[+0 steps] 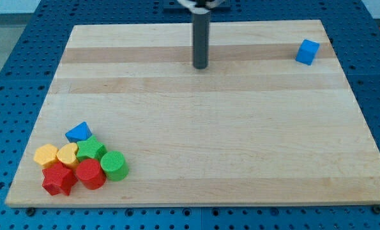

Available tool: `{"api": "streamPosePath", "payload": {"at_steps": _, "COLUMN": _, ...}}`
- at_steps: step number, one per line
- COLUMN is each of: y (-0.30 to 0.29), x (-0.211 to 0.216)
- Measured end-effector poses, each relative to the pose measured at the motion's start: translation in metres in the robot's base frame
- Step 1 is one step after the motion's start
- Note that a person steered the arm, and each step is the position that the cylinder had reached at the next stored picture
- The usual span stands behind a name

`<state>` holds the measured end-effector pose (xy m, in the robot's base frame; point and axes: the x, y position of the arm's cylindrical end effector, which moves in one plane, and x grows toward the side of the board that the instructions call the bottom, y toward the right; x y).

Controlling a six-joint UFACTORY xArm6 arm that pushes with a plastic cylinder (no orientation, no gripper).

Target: Move your arm below the green circle

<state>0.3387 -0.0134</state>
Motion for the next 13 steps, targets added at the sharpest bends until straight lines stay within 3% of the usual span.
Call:
{"api": "streamPosePath", "payload": {"at_steps": 5, "y": -0.182, "x": 0.102}}
{"api": "streamPosePath", "payload": {"at_steps": 6, "y": -0.192, "x": 0.111}}
{"api": "streamPosePath", "payload": {"at_steps": 7, "y": -0.191, "x": 0.111}}
{"api": "streamPosePath", "payload": {"at_steps": 8, "y": -0.141, "x": 0.118}}
{"api": "streamPosePath", "payload": {"at_steps": 9, "y": -0.081, "x": 0.178}}
{"api": "streamPosePath", "payload": {"at_steps": 10, "y": -0.065, "x": 0.274}}
{"api": "streamPosePath", "payload": {"at_steps": 13, "y": -0.108, "x": 0.276}}
